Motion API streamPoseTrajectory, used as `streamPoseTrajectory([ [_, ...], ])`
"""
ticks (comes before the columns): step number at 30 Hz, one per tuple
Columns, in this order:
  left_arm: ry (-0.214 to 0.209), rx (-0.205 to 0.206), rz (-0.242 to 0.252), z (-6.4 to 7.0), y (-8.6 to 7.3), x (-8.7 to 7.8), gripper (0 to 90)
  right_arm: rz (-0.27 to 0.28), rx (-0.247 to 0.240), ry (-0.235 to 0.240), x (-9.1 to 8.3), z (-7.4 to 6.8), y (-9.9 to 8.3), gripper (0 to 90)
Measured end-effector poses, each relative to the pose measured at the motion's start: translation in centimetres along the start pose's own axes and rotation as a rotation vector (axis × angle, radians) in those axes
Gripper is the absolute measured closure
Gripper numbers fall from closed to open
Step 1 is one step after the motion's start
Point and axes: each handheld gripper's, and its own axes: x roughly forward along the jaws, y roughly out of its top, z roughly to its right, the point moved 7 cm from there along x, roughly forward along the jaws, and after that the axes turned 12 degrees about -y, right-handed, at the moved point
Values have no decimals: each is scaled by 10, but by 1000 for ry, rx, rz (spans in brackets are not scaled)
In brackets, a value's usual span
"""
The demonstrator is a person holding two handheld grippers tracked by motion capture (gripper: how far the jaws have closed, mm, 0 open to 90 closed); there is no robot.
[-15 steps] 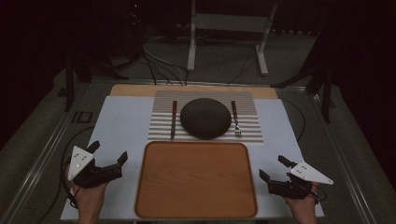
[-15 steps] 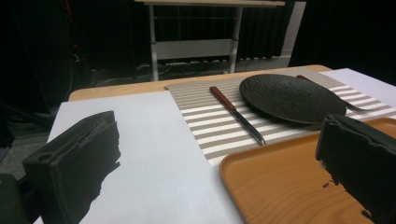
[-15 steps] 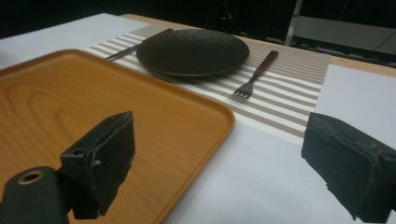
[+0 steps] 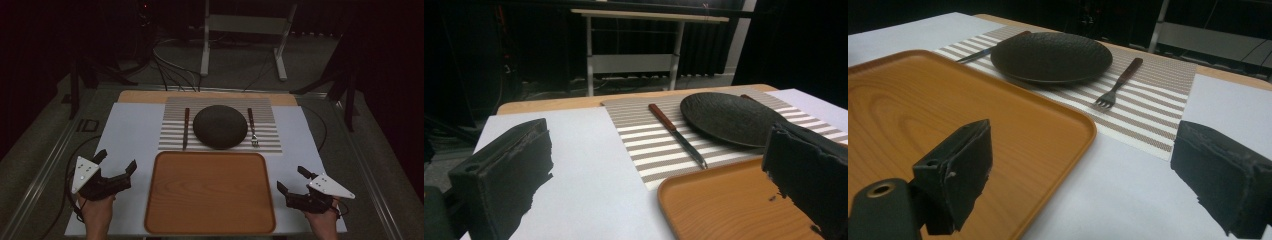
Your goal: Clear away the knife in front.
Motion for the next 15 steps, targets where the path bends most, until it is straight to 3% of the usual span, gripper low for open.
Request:
streamPoseTrajectory([
  [6, -3, -44, -30, -2, 4, 5, 4, 4, -6, -6, 0, 0, 0, 96],
  [15, -22, -36, -53, -2, 13, 18, 4, 7, -1, -15, 0, 1, 0, 96],
])
